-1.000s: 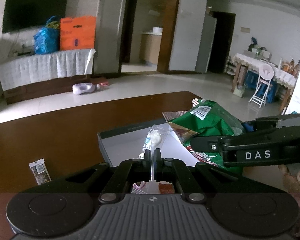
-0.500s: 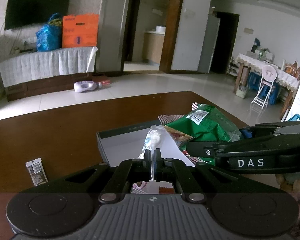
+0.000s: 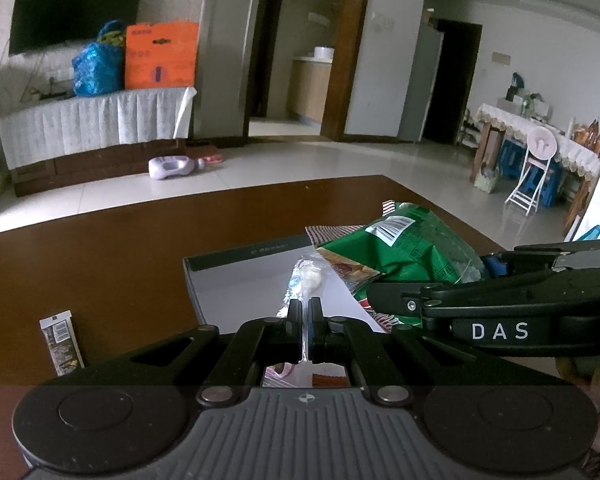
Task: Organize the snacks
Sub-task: 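Lower green bag into box and open left tool while right tool lowers its bag, then open right tool over box and move both tools back toward remaining snacks, then close right tool on kraft peanut packet while left tool grasps wrapped candy, then carry kraft packet with right tool while left tool carries candy over box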
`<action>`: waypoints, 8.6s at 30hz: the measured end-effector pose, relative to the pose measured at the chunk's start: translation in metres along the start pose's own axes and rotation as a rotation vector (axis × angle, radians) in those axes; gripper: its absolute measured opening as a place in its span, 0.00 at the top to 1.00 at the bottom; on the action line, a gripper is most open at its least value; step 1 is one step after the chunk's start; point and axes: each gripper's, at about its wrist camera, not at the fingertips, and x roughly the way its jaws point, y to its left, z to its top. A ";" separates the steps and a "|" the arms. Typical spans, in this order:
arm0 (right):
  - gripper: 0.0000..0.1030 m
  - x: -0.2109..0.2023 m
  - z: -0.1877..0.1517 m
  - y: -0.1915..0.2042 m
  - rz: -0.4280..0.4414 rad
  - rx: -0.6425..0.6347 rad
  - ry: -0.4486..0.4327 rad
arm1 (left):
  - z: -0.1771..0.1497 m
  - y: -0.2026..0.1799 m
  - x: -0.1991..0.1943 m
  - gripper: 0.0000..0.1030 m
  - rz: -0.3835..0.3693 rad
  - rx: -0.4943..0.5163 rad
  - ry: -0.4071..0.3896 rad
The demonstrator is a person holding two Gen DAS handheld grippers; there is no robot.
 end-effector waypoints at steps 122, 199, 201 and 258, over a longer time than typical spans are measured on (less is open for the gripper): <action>0.08 0.030 0.023 0.131 0.206 -0.165 -0.008 | -0.023 0.133 -0.106 0.22 0.259 -0.056 0.019; 0.66 0.105 -0.017 0.188 0.246 -0.244 0.200 | -0.048 0.126 -0.104 0.15 0.231 0.105 0.105; 0.67 0.105 -0.016 0.181 0.254 -0.227 0.197 | -0.049 0.122 -0.103 0.15 0.221 0.103 0.108; 0.70 0.052 0.008 0.157 0.285 -0.117 0.068 | -0.055 0.107 -0.081 0.77 0.125 0.064 0.104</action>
